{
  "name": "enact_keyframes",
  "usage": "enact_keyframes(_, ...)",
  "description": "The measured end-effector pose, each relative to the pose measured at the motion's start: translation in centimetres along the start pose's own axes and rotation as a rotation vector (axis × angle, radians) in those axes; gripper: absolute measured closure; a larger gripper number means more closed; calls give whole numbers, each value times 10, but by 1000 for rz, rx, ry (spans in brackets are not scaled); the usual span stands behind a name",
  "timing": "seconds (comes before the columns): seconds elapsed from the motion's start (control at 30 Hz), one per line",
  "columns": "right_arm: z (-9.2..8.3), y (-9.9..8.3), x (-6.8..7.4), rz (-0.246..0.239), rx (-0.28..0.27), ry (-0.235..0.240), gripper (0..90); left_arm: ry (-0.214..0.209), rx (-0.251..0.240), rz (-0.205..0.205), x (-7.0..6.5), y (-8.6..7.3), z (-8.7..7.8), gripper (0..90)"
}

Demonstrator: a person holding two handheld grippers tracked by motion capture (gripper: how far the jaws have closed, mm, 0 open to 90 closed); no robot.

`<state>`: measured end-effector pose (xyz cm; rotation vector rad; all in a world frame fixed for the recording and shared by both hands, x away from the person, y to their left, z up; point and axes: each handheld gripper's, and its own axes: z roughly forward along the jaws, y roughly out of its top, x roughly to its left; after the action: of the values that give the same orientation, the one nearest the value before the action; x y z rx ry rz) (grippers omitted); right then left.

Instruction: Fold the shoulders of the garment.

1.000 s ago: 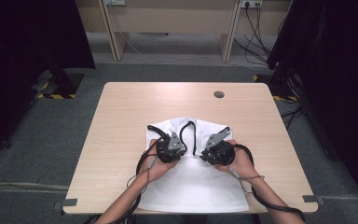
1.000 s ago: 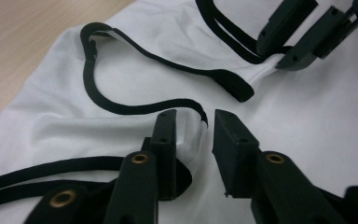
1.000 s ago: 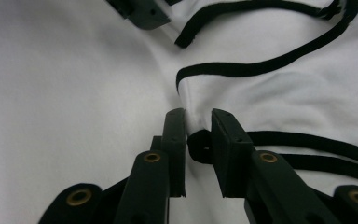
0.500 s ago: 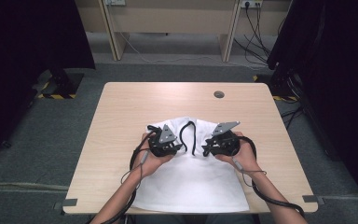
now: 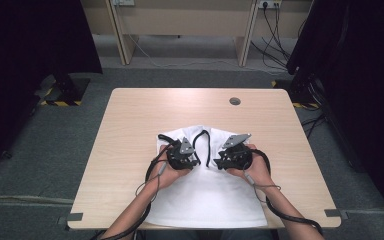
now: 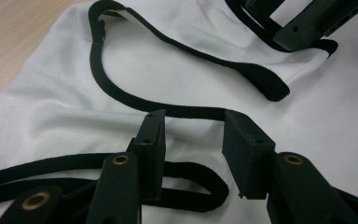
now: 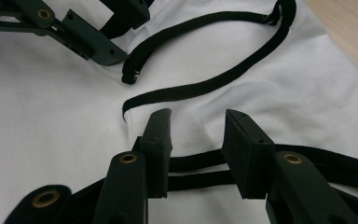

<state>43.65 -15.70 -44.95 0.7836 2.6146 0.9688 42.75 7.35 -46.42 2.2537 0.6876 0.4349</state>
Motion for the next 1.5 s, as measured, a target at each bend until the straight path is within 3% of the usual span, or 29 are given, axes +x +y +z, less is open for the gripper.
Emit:
enact_keyframes(0.2, 11, -4, 3, -15, 41, -5, 606, -2, 18, 1, -2, -3, 5, 586)
enact_keyframes(0.53, 12, -7, 6, -16, 21, -17, 597, 15, 11, -5, -2, -4, 4, 566)
enact_keyframes(0.6, 11, -7, 6, -11, 22, -16, 572, 22, -10, -5, -3, -3, 2, 537)
enact_keyframes(0.7, 6, -6, 5, 11, -14, -16, 567, 27, -11, -4, -4, -3, 1, 520)
enact_keyframes(0.9, 10, -7, 6, -5, 18, -27, 550, 24, -11, -20, -4, -4, 2, 526)
enact_keyframes(1.2, 0, -5, 4, 24, -25, -49, 398, 33, -25, -67, -4, -4, -6, 416)
enact_keyframes(1.5, -12, -9, -3, 77, -55, -68, 300, 54, -46, -73, -6, -5, -19, 294)
